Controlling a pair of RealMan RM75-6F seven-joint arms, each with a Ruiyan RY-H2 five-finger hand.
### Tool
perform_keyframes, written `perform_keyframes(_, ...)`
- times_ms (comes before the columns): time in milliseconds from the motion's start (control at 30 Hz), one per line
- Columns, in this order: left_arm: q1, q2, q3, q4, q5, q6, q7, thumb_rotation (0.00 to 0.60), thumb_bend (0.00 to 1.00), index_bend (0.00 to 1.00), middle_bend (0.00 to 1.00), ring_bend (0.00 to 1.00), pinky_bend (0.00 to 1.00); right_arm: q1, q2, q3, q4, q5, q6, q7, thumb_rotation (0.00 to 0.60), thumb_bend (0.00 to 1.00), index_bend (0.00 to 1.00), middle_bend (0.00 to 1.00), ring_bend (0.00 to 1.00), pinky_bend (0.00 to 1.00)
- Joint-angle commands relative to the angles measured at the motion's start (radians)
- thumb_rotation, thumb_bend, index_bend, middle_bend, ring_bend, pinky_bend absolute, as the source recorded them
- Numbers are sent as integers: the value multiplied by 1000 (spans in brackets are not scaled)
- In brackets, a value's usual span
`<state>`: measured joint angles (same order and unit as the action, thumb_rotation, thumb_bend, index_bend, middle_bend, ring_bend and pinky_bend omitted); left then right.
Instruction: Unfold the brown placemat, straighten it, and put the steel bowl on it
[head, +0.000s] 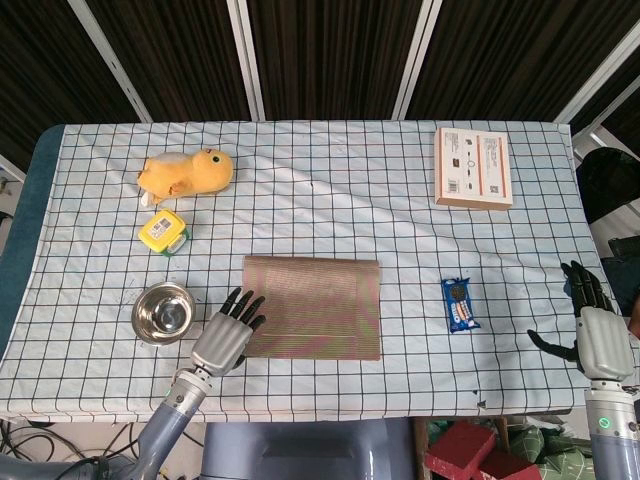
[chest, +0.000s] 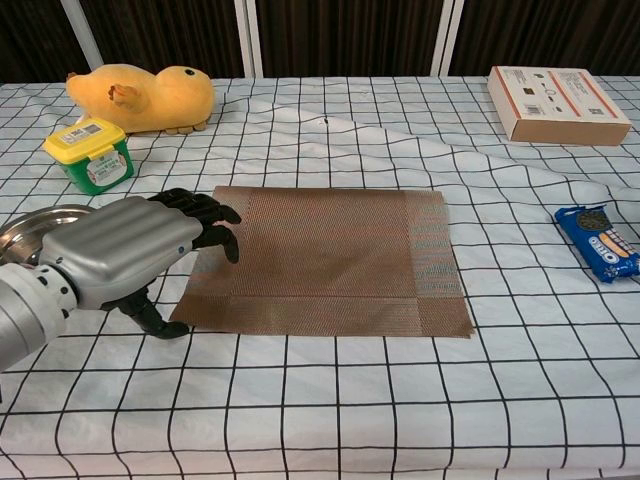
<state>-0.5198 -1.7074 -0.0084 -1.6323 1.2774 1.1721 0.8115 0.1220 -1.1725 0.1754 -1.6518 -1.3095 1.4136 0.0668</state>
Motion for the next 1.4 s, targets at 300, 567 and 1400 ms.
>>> perform_keyframes(300, -2, -4, -4, 2, -6, -2, -1, 600, 154, 300, 102, 0, 49, -1, 2, 2, 0, 3, -1, 6, 600, 105, 0, 0, 3, 157)
perform_keyframes(567, -4, -4, -6, 2, -8, -3, 3, 600, 155, 308, 103, 0, 49, -1, 2, 2, 0, 3, 0, 6, 600, 106, 0, 0, 3, 157)
perform_keyframes(1400, -11, -8, -12, 8, -27, -12, 3, 600, 381, 492, 157, 18, 69, -1, 6, 1, -5, 7, -6, 9, 600, 106, 0, 0, 3, 157)
